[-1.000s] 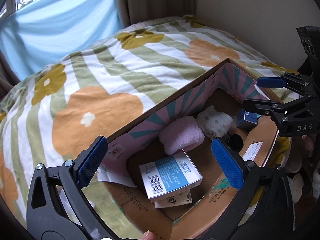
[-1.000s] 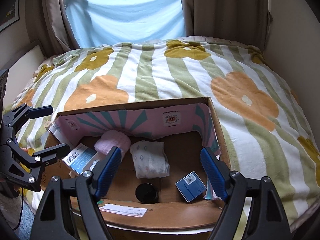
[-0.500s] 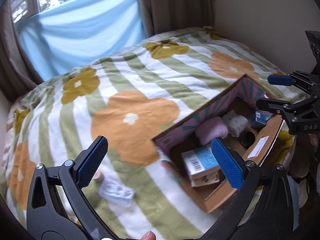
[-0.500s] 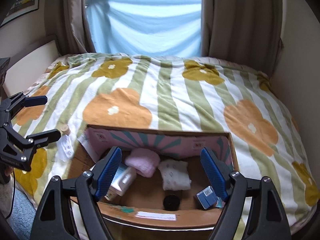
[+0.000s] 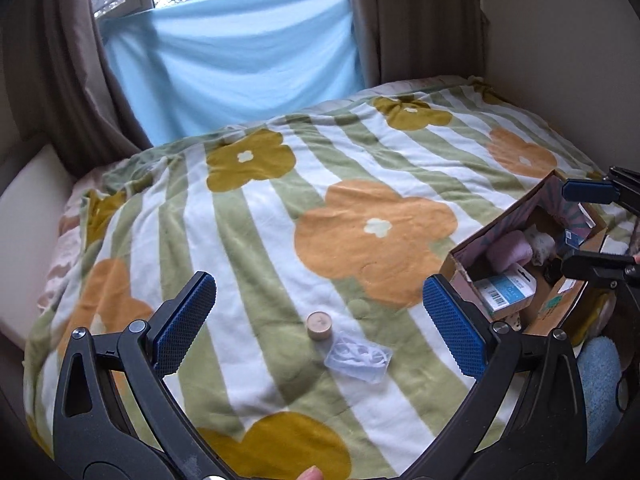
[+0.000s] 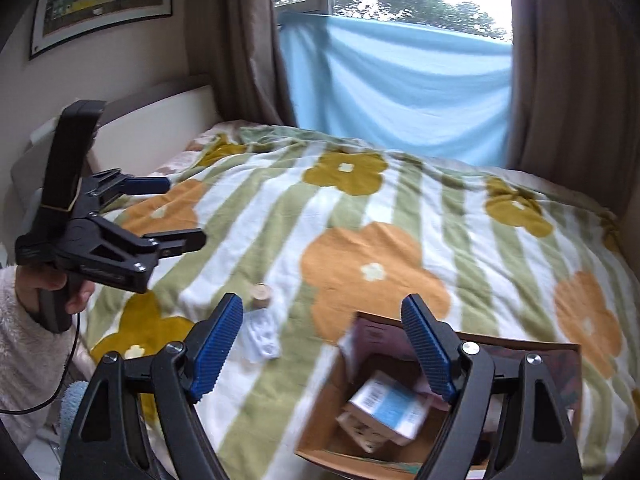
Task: Organize objects
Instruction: 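Withdraw both tools from the box toward the wooden cap and plastic box, then grasp the wooden cylinder cap with the left tool while the right tool grasps the clear plastic box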
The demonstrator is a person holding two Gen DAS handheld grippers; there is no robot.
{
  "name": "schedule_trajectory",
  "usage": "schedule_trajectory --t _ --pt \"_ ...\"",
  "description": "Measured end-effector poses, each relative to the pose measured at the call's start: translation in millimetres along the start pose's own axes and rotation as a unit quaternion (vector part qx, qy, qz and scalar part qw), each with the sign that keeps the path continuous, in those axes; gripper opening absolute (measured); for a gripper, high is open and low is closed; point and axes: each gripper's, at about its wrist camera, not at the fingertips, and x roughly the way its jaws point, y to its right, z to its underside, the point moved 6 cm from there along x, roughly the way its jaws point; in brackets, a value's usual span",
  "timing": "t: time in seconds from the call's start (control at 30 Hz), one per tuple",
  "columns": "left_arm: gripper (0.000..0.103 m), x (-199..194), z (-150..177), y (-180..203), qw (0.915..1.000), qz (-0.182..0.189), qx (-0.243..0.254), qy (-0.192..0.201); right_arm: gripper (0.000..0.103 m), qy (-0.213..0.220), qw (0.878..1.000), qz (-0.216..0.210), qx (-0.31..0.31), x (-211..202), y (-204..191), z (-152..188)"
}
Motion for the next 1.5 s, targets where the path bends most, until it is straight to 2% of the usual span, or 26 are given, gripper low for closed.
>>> schedule_trajectory --t 0.2,0.37,0.47,0.67,0.8,0.83,1.0,1.1,1.17,1.23,1.33,1.47,1.5 --pt "0.103 25 24 -29 0.9996 0.024 -0.016 -0.008 0.078 -0.041 0.998 -0.039 -0.036 55 -61 23" --pt "0.103 65 47 -39 0.9981 0.049 -0.017 -0.033 0.078 -0.073 0.995 -0.063 -0.023 108 -94 57" --pt "0.102 94 63 -38 0.9963 0.068 -0.012 -0.051 0.078 -0.087 0.994 -0.061 -0.016 142 -104 75" --pt "0.090 149 90 -33 0.9921 0.090 -0.003 -0.087 0.078 -0.106 0.994 -0.029 -0.016 190 -97 99" --pt "0.086 172 101 -28 0.9896 0.110 -0.004 -0.093 0.078 -0.113 0.993 -0.005 -0.020 210 -85 107" --pt "0.082 177 102 -27 0.9890 0.113 -0.004 -0.096 0.078 -0.115 0.993 -0.003 -0.019 213 -82 109" --pt "0.071 195 111 -24 0.9866 0.121 0.002 -0.109 0.078 -0.128 0.992 -0.006 -0.016 229 -75 116" --pt "0.068 201 115 -22 0.9858 0.126 0.002 -0.112 0.077 -0.127 0.992 -0.016 -0.020 234 -76 118" --pt "0.066 204 115 -22 0.9854 0.129 0.000 -0.111 0.071 -0.130 0.991 -0.018 -0.023 237 -77 119" --pt "0.059 205 115 -22 0.9849 0.134 -0.004 -0.110 0.061 -0.135 0.990 -0.022 -0.024 240 -78 121" --pt "0.053 206 116 -22 0.9847 0.134 -0.003 -0.111 0.056 -0.134 0.990 -0.019 -0.034 240 -79 122" --pt "0.048 208 114 -22 0.9836 0.140 -0.006 -0.113 0.055 -0.133 0.990 -0.020 -0.037 239 -80 122" --pt "0.043 208 114 -22 0.9833 0.142 -0.008 -0.114 0.055 -0.133 0.990 -0.020 -0.037 239 -80 122"
